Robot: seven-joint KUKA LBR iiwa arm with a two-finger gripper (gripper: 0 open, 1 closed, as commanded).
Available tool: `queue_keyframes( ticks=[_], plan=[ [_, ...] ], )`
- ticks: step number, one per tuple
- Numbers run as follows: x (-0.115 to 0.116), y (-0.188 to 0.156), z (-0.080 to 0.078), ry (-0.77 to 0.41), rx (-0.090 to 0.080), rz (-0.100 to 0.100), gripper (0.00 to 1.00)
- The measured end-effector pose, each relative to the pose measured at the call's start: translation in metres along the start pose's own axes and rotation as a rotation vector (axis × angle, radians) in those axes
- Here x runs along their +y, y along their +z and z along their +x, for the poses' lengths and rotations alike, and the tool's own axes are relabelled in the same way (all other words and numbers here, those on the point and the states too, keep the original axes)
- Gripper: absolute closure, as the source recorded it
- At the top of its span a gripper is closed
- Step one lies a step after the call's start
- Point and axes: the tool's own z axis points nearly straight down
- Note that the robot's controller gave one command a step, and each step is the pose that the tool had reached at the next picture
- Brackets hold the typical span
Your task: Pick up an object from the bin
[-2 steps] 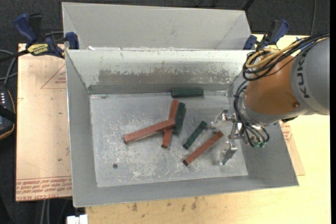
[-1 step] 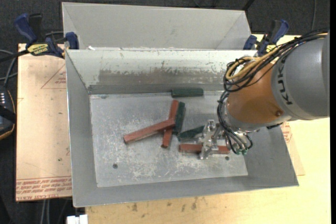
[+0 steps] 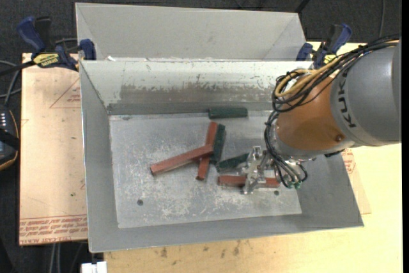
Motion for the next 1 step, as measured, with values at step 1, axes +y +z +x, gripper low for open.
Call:
queue_keyframes(
  ticks=[1],
  plan=[
    [-0.0235,-0.19,0.0133,-0.002,0.026,-0.002,1.0]
  ],
)
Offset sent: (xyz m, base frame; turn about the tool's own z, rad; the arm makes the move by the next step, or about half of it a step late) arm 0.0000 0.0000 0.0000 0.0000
